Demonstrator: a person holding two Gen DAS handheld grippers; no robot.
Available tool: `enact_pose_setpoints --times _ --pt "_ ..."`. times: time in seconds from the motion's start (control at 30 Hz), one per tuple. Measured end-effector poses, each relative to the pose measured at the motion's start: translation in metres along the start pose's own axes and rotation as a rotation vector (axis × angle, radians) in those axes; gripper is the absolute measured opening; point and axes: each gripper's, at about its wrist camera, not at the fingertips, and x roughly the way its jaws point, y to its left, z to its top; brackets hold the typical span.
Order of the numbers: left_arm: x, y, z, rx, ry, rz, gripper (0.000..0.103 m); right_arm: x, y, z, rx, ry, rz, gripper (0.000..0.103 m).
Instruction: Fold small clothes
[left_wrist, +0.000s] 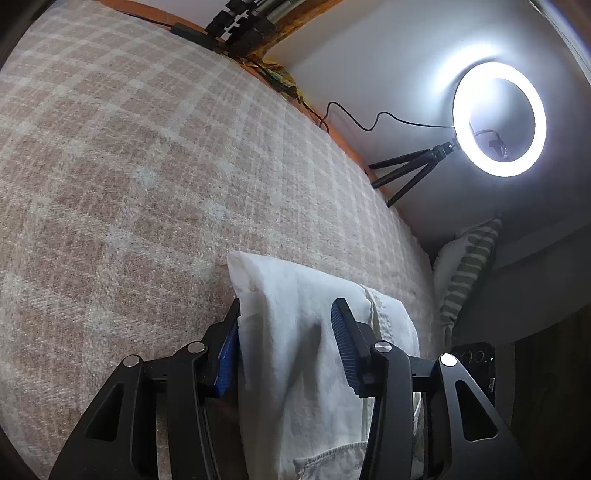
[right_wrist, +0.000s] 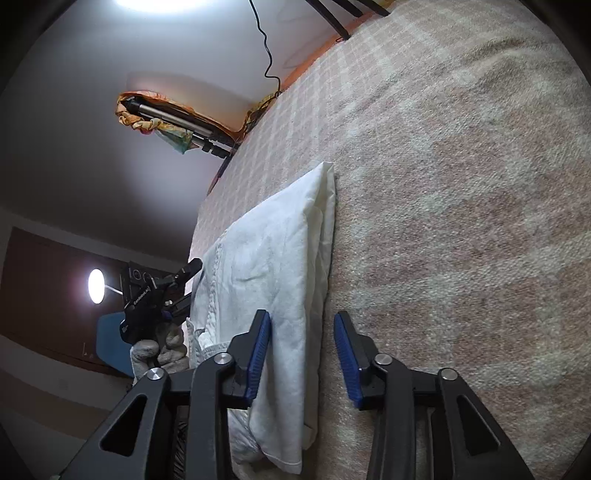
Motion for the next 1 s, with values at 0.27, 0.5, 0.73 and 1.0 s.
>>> enact_pose_setpoints --times 0.27,0.5,0.73,1.0 --pt "-0.002 -0.022 -0.005 0.14 -0.028 0.072 0.01 0.004 0.035 -0.007 -0.121 -0.028 -0.125 0.011" --pt "-0.014 -0.048 -0.009 0.237 -0.07 0.083 0.009 -0.006 0.069 -0.015 -0.23 -0.07 -0.221 0.007" --pt "-0.011 -0.079 -0.004 0.276 -0.096 0.025 0.008 -0.044 0.089 -0.006 -0.281 -0.163 -0.26 0.006" --pt "0.044 -0.138 0.008 0.331 -0.073 -0.046 0.008 -0.108 0.073 0.021 -0.261 -0.278 -0.331 0.006"
